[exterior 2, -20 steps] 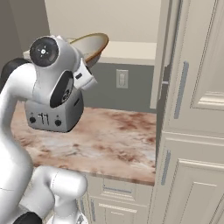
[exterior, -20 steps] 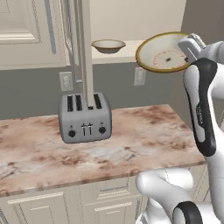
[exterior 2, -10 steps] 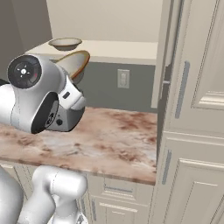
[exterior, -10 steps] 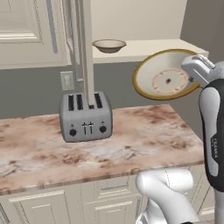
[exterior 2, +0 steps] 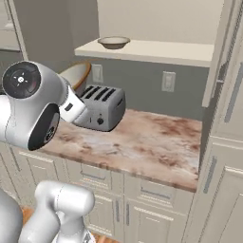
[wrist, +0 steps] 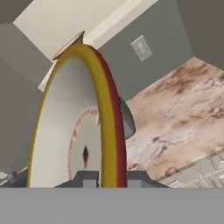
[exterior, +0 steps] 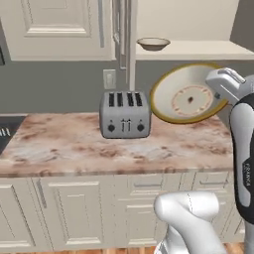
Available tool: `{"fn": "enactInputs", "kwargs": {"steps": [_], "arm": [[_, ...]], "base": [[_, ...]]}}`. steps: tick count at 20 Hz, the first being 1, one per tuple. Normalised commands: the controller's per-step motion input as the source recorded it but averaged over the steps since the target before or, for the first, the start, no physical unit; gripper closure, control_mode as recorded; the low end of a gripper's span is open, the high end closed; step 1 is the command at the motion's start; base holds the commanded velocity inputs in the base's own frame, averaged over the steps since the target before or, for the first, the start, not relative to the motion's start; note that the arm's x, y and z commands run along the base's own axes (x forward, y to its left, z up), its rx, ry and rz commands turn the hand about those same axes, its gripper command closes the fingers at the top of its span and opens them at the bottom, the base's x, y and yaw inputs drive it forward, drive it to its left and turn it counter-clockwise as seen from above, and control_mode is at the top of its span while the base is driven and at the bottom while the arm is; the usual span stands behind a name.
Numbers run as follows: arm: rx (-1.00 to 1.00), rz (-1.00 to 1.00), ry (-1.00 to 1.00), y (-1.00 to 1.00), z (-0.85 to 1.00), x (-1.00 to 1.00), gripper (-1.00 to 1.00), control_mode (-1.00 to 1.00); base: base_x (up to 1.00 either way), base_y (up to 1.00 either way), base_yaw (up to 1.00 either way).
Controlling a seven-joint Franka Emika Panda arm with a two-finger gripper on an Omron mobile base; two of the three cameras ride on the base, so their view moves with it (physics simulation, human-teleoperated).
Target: Take the smaller bowl and place it next to the appetizer plate on the dining counter , and place the larger bowl next to the plate with cooked food.
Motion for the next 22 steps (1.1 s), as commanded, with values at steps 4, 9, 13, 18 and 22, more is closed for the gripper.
{"fn": "enactInputs", "kwargs": {"steps": [4,9,13,18,22], "arm": [[0.00,0.00,0.00,0.00,0.00,0.00,1.00,1.00],[0.00,0.00,0.00,0.00,0.00,0.00,1.00,1.00],[0.00,0.00,0.00,0.00,0.00,0.00,1.00,1.00],[0.00,0.00,0.00,0.00,0.00,0.00,1.00,1.00],[0.00,0.00,0.00,0.00,0.00,0.00,1.00,1.00]], "base": [[-0.77,0.21,0.60],[-0.95,0.14,0.66],[-0.81,0.08,0.71],[-0.57,0.01,0.73],[0.07,0.05,0.76]]}}
